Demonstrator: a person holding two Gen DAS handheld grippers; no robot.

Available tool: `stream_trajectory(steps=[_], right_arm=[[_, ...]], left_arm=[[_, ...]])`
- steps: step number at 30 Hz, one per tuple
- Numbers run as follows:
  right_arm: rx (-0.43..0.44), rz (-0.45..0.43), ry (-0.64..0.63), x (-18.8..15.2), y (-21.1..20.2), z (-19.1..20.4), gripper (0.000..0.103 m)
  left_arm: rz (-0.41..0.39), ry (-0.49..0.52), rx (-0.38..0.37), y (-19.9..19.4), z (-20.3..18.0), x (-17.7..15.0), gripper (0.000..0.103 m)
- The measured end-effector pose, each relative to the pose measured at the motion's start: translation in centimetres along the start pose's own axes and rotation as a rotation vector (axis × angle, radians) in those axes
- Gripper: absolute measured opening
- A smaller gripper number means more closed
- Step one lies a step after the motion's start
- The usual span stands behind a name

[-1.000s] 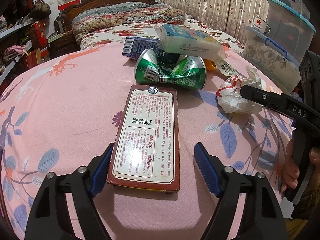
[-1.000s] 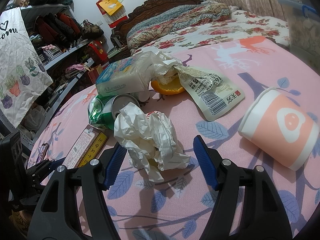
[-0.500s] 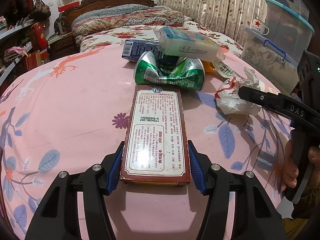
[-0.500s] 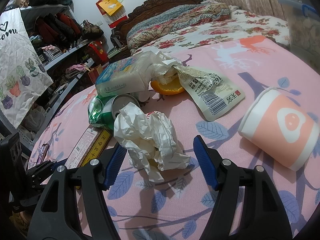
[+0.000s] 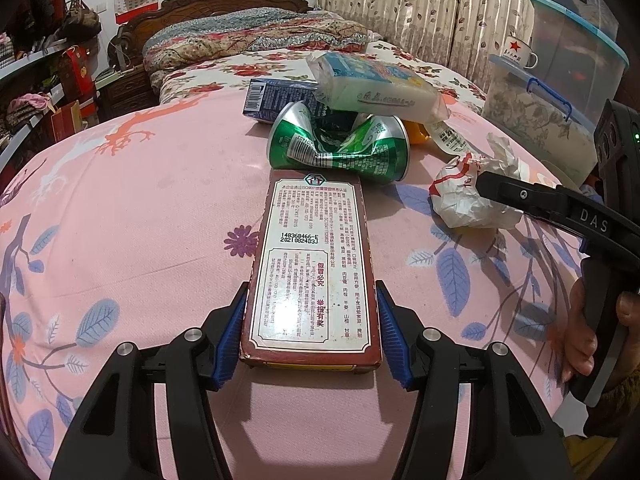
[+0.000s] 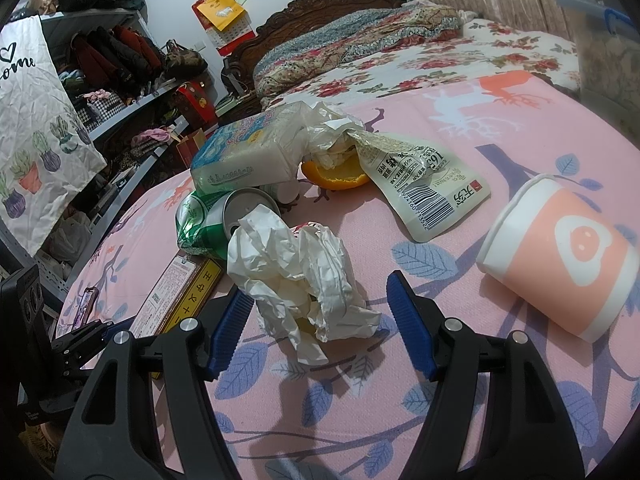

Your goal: Collect trash

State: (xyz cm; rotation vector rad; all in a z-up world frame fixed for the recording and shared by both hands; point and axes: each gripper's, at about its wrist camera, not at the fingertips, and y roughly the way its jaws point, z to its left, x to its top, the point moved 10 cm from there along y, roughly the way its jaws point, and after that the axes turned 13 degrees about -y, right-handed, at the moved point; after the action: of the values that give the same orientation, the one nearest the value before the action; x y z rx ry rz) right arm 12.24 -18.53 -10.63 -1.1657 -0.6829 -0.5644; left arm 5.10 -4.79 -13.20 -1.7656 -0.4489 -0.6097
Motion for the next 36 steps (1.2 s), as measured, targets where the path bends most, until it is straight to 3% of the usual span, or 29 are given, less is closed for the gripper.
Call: stream_trajectory(steps=[21,28,36], right_arm=[[0.000,-0.001,0.001,-0.05,0.05,0.02,0.070],[0.007,0.007,-0.009,0.30,0.23,0.51,0.063],[0.007,0.007,-0.007,0.39,0.33,0.61,0.064]], left_arm=[[0.000,-0.001,-0.001,0.01,-0.01,-0.01,0.055],[0.000,-0.001,-0.001,0.00,0.04,-0.01,0.055],[0.000,-0.001,-0.002,0.01,0.03,-0.02,0.055]])
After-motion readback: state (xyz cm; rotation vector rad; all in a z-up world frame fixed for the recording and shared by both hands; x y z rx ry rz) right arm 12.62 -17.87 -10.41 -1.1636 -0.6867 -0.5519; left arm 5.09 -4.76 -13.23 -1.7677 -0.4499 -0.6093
